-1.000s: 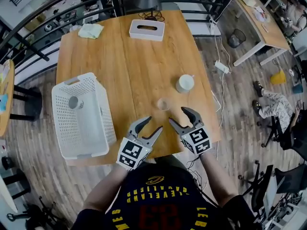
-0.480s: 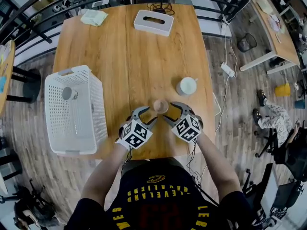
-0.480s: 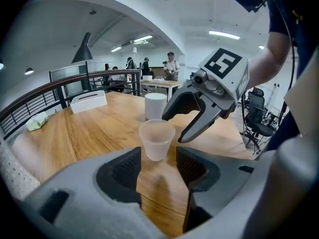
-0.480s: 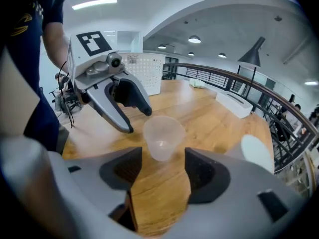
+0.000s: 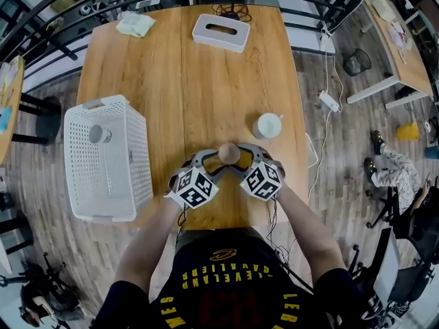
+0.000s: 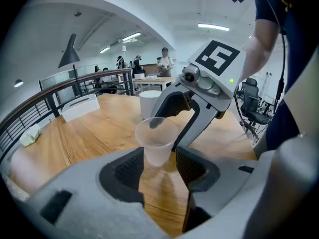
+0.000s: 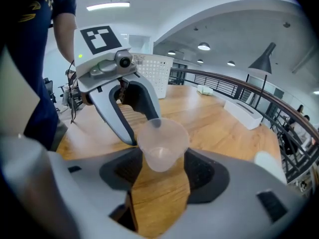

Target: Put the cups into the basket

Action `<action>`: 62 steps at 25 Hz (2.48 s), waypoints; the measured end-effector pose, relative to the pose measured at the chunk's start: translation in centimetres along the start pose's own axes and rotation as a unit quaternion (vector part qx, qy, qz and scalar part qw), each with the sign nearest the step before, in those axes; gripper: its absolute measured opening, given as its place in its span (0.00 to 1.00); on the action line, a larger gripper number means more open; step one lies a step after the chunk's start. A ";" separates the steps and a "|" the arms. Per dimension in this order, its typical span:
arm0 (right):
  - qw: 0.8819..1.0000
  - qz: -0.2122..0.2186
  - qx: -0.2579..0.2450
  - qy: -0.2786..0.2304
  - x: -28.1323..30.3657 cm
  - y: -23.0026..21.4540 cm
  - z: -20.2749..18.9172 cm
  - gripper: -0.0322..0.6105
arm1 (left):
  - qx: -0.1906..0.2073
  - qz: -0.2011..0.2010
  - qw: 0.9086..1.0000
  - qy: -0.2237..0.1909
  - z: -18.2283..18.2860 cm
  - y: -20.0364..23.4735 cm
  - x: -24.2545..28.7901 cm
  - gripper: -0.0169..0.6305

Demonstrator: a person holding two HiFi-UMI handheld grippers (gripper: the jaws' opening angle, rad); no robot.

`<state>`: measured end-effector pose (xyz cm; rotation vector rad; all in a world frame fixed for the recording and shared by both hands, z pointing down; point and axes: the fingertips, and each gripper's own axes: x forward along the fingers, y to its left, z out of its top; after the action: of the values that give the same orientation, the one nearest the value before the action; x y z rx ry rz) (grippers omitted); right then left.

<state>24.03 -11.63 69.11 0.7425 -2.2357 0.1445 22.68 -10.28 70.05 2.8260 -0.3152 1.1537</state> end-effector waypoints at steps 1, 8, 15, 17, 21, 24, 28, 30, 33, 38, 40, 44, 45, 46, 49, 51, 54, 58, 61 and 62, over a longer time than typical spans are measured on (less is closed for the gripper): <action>1.000 0.001 -0.001 -0.003 -0.3 0.1 0.1 0.46 | -0.002 0.001 1.000 -0.003 0.3 -0.1 -0.3 0.35; 0.999 -0.006 -0.031 -0.029 -3.7 -0.2 2.4 0.46 | -0.017 0.010 0.999 -0.043 3.7 -0.8 -3.0 0.35; 0.993 -0.012 -0.110 -0.050 -7.9 0.7 6.7 0.45 | -0.018 0.016 0.996 -0.081 6.6 -2.1 -7.8 0.35; 0.991 -0.008 -0.114 -0.066 -9.0 1.3 8.3 0.44 | -0.045 0.015 0.994 -0.095 7.2 -2.4 -9.5 0.35; 0.987 0.000 -0.129 -0.101 -10.2 2.1 11.4 0.44 | -0.072 0.040 0.989 -0.122 8.5 -2.0 -13.0 0.35; 0.982 0.007 -0.144 -0.126 -10.9 2.9 14.1 0.44 | -0.082 0.062 0.985 -0.142 9.4 -1.4 -16.0 0.35; 0.975 0.015 -0.155 -0.157 -11.7 3.4 17.6 0.44 | -0.126 0.084 0.973 -0.172 10.1 -0.8 -20.0 0.35; 0.973 0.018 -0.156 -0.172 -12.2 3.5 19.7 0.44 | -0.141 0.096 0.966 -0.195 10.8 -0.3 -22.1 0.35; 0.967 0.020 -0.175 -0.186 -12.8 4.3 23.1 0.44 | -0.143 0.111 0.959 -0.220 11.4 0.1 -25.3 0.35; 0.956 0.022 -0.211 -0.201 -11.6 6.1 28.1 0.44 | -0.138 0.137 0.951 -0.242 10.1 1.7 -30.3 0.35; 0.956 0.030 -0.209 -0.205 -10.6 7.0 30.0 0.44 | -0.138 0.148 0.948 -0.244 8.7 2.6 -32.2 0.35; 0.959 0.050 -0.187 -0.207 -8.3 9.0 33.2 0.44 | -0.157 0.161 0.942 -0.250 5.6 4.2 -36.3 0.35; 0.960 0.054 -0.179 -0.208 -7.6 9.4 33.9 0.44 | -0.162 0.164 0.940 -0.251 4.8 4.6 -37.3 0.35; 0.960 0.056 -0.177 -0.208 -6.9 9.7 34.7 0.44 | -0.167 0.166 0.939 -0.252 3.9 5.1 -38.3 0.35; 0.961 0.061 -0.179 -0.201 -4.6 10.6 36.8 0.44 | -0.179 0.171 0.935 -0.254 1.2 6.3 -40.6 0.35; 0.963 0.065 -0.176 -0.192 -3.1 11.4 38.2 0.44 | -0.185 0.178 0.932 -0.256 -0.4 7.1 -42.3 0.35; 0.968 0.079 -0.148 -0.184 -0.9 12.9 40.1 0.44 | -0.204 0.189 0.924 -0.263 -2.8 8.2 -44.9 0.35; 0.976 0.084 -0.103 -0.172 2.7 14.0 41.9 0.44 | -0.223 0.193 0.915 -0.275 -5.5 9.3 -47.3 0.35; 0.982 0.076 -0.081 -0.154 5.8 14.8 42.9 0.44 | -0.227 0.184 0.914 -0.282 -6.9 9.7 -48.3 0.35; 0.984 0.075 -0.070 -0.146 7.0 15.1 43.0 0.44 | -0.227 0.180 0.914 -0.284 -7.4 9.9 -48.7 0.35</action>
<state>-15.36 -16.26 45.55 0.5465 -2.5511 -0.0519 -18.43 -11.04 41.18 2.6537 -1.0233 0.1877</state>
